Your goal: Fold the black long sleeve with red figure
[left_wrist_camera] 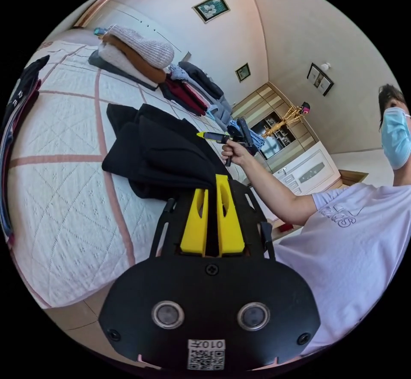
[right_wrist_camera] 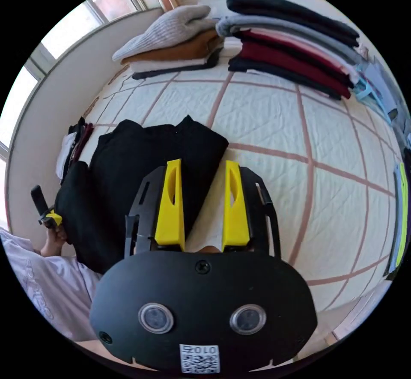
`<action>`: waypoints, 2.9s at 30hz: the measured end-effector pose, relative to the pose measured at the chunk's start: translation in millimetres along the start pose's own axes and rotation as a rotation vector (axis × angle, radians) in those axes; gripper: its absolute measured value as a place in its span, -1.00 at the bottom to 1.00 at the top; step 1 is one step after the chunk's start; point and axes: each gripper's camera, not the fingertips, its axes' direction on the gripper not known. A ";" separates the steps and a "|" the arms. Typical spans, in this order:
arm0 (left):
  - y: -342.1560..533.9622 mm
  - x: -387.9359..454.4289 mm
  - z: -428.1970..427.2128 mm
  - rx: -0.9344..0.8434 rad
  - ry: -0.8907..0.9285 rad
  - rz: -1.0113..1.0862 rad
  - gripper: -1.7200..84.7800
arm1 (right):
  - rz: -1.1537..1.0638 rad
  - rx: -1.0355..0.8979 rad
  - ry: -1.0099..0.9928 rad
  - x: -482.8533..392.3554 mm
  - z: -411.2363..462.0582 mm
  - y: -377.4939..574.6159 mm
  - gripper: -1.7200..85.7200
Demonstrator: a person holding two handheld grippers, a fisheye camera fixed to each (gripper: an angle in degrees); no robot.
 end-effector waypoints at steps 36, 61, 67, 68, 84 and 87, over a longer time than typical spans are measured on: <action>-198.0 -28.0 237.7 -0.428 -0.596 0.704 -0.61 | 0.007 0.217 0.387 -31.2 -104.3 90.2 -0.64; -158.0 21.0 183.8 -0.340 -0.090 0.803 -0.96 | -0.252 0.377 0.098 -41.7 -114.0 129.0 -0.91; -63.5 13.1 181.7 -0.570 -0.148 0.754 -0.96 | -0.132 0.167 0.164 -55.6 -45.4 217.0 -0.90; -59.3 4.9 186.6 -0.583 -0.153 0.706 -0.96 | -0.027 0.107 0.163 -47.6 -20.8 222.1 -0.90; -94.7 -26.2 186.1 -0.272 -0.208 0.369 -0.96 | -0.098 0.248 0.573 -128.4 66.1 231.4 -0.67; -97.2 -24.7 191.6 -0.275 -0.199 0.339 -0.96 | -0.242 0.221 0.437 -146.2 90.8 225.2 -0.68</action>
